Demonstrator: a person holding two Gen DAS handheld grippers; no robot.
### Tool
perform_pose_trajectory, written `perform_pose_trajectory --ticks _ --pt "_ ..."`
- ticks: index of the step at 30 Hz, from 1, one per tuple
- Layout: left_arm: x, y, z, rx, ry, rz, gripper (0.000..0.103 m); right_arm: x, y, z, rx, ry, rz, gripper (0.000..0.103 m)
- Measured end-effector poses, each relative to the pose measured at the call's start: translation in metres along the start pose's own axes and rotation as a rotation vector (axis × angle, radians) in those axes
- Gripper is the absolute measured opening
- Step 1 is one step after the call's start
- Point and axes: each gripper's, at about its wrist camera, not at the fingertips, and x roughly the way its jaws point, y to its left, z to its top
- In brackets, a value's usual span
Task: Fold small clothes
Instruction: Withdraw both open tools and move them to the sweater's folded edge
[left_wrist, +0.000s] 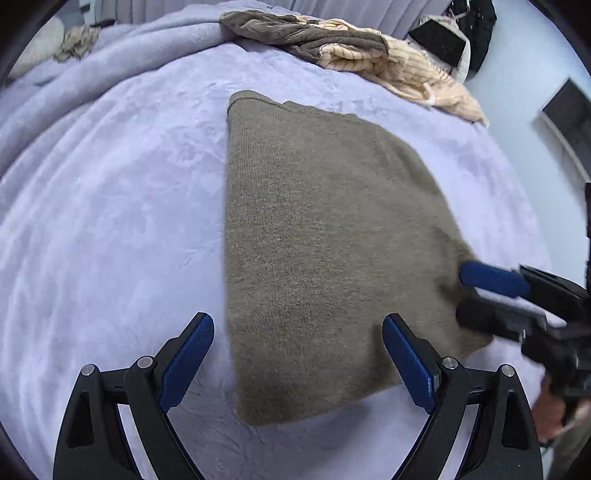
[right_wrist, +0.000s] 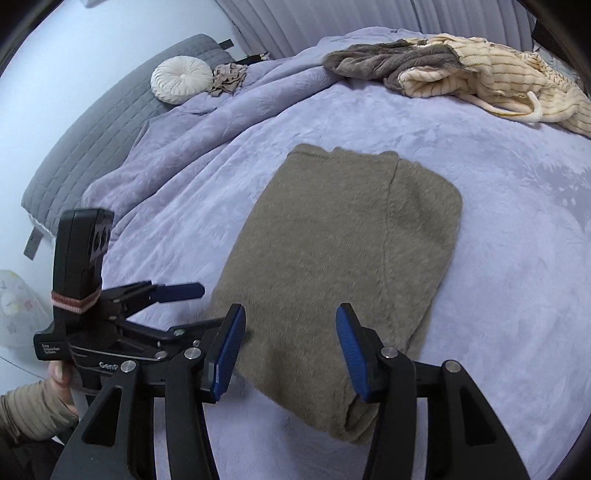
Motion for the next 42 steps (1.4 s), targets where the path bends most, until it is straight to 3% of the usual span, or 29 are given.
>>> perform_pose_trajectory --ticks 3,8,14,17,20,25,28,32,34,35,38,40,42 --pt "0.009 0.000 -0.005 0.004 0.027 0.024 0.093 0.011 -0.010 -0.020 0.014 0.037 -0.096 0.055" --pt "0.016 0.002 -0.010 0.021 0.037 0.038 0.093 0.006 -0.037 -0.039 0.106 -0.007 -0.036 0.053" --pt "0.008 0.005 -0.015 0.044 0.048 0.053 0.093 -0.003 -0.040 -0.049 0.116 -0.025 -0.065 0.053" --pt "-0.020 0.009 -0.009 0.058 -0.029 0.041 0.093 -0.020 -0.034 -0.046 0.119 -0.044 -0.232 0.058" --pt "-0.026 0.014 0.014 0.026 -0.050 0.032 0.093 -0.036 -0.026 -0.033 0.114 -0.104 -0.177 0.058" --pt "0.001 0.008 0.053 0.027 -0.004 0.107 0.093 -0.016 -0.025 0.008 0.122 -0.108 -0.088 0.061" --pt "0.025 0.009 0.065 0.020 0.047 0.097 0.093 0.015 -0.037 0.028 0.154 -0.049 -0.007 0.061" --pt "0.052 0.018 0.077 -0.019 0.098 0.048 0.093 0.042 -0.068 0.045 0.170 -0.035 -0.126 0.061" --pt "0.059 0.022 0.092 -0.045 0.115 0.015 0.093 0.043 -0.085 0.055 0.225 -0.037 -0.120 0.061" --pt "0.058 0.025 0.099 -0.058 0.114 0.010 0.093 0.040 -0.091 0.059 0.245 -0.042 -0.126 0.061" --pt "0.038 0.046 0.118 -0.113 0.069 -0.032 0.093 0.014 -0.102 0.064 0.251 -0.091 -0.296 0.064" --pt "0.025 0.066 0.120 -0.139 0.058 -0.082 0.093 -0.007 -0.115 0.054 0.270 -0.106 -0.297 0.076" --pt "0.019 0.087 0.116 -0.148 0.077 -0.121 0.093 -0.021 -0.128 0.037 0.300 -0.093 -0.264 0.078"
